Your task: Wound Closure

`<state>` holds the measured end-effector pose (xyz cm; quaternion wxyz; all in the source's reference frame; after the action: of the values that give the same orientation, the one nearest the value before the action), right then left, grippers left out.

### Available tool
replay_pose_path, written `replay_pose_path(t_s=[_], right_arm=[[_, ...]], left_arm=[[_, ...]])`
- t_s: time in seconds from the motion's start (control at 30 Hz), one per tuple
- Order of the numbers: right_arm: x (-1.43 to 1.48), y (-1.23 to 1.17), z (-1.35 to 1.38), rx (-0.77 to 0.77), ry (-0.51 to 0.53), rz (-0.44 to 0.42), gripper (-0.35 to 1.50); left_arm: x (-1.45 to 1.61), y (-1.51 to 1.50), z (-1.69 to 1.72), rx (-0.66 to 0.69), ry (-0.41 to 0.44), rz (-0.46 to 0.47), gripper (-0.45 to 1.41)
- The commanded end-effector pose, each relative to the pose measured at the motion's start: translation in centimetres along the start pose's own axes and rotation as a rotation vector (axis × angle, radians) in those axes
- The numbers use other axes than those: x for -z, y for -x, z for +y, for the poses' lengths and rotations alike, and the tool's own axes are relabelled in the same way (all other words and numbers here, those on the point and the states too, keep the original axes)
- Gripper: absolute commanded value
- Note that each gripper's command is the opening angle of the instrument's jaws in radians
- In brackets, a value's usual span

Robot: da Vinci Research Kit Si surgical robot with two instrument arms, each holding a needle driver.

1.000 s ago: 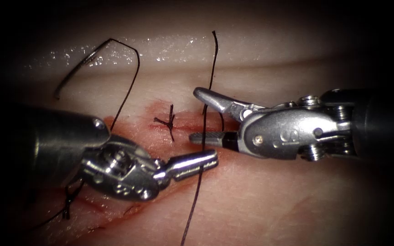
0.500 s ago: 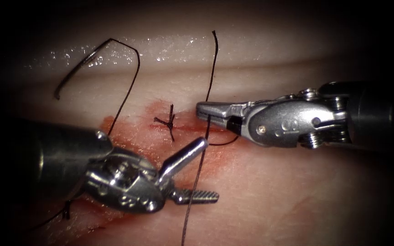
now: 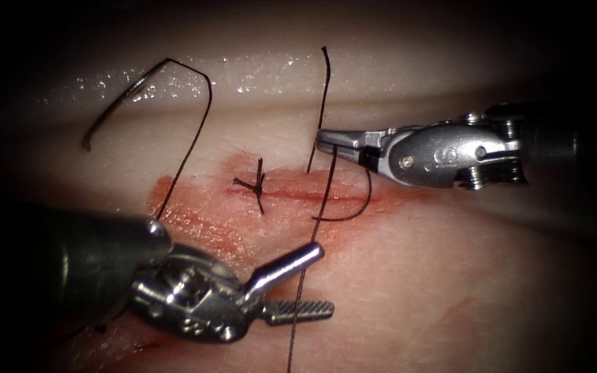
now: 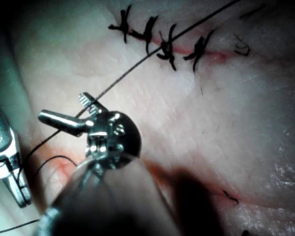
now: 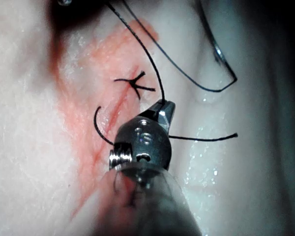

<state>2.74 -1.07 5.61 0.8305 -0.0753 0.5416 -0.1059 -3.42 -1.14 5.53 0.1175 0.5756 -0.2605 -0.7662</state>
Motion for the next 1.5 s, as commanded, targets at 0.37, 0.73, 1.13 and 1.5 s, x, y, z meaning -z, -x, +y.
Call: replay_pose_path(t_s=[0.37, 0.73, 1.13, 1.5], right_arm=[[-0.14, 0.17, 0.09, -0.027, 0.007, 0.013, -0.35], [-0.15, 0.22, 0.03, -0.035, -0.002, 0.012, -0.35], [-0.12, 0.18, -0.05, -0.071, -0.003, 0.023, -0.35], [0.11, -0.27, -0.31, -0.234, 0.044, 0.137, 1.20]], left_arm=[[-0.06, 0.01, 0.13, -0.011, 0.011, 0.006, 0.47], [0.00, 0.00, 0.12, -0.010, 0.013, 0.011, 0.47], [0.18, 0.09, 0.05, -0.007, 0.054, -0.023, -0.45], [0.61, 0.51, -0.17, -0.017, 0.032, -0.157, -0.45]])
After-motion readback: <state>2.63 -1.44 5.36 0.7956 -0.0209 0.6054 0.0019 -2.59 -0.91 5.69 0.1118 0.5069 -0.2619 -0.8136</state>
